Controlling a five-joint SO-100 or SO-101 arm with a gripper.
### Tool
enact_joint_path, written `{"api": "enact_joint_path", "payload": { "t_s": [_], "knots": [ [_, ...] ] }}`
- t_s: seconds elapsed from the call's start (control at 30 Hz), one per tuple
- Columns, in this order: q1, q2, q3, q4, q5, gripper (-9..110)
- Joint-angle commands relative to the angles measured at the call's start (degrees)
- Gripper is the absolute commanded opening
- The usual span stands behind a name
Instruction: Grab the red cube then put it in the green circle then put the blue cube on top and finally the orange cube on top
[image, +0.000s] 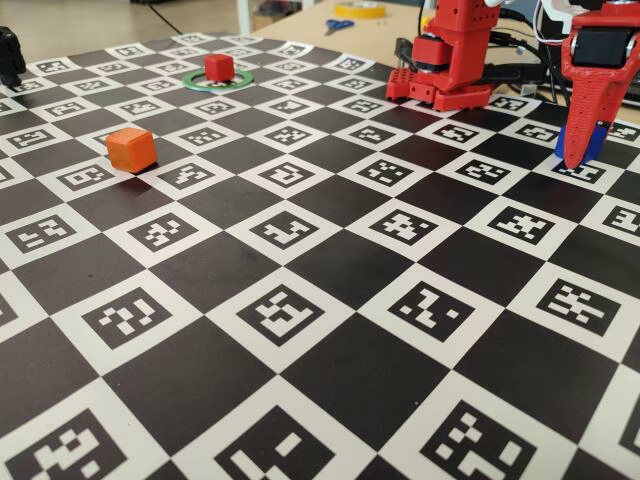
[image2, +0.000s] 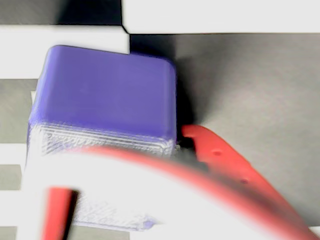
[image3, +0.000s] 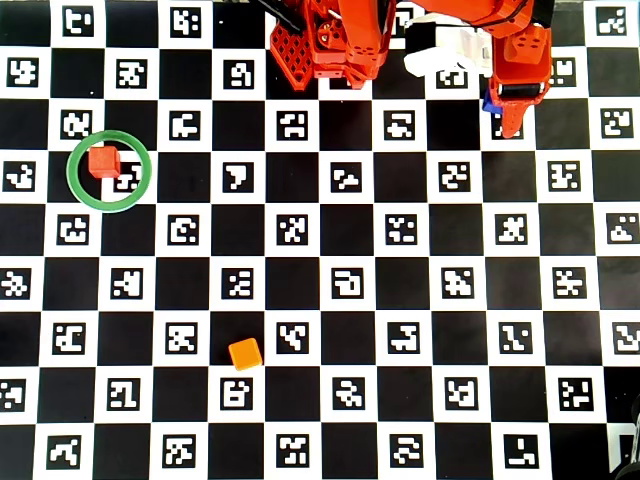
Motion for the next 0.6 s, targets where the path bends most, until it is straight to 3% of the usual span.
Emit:
{"api": "enact_joint_path", "payload": {
  "t_s": [0.0,0.57],
  "knots": [
    [0.18,4.48,-0.18,-1.76,-0.18,31],
    [1.76,4.22,1.14,-4.31,-1.49,23]
  ]
}}
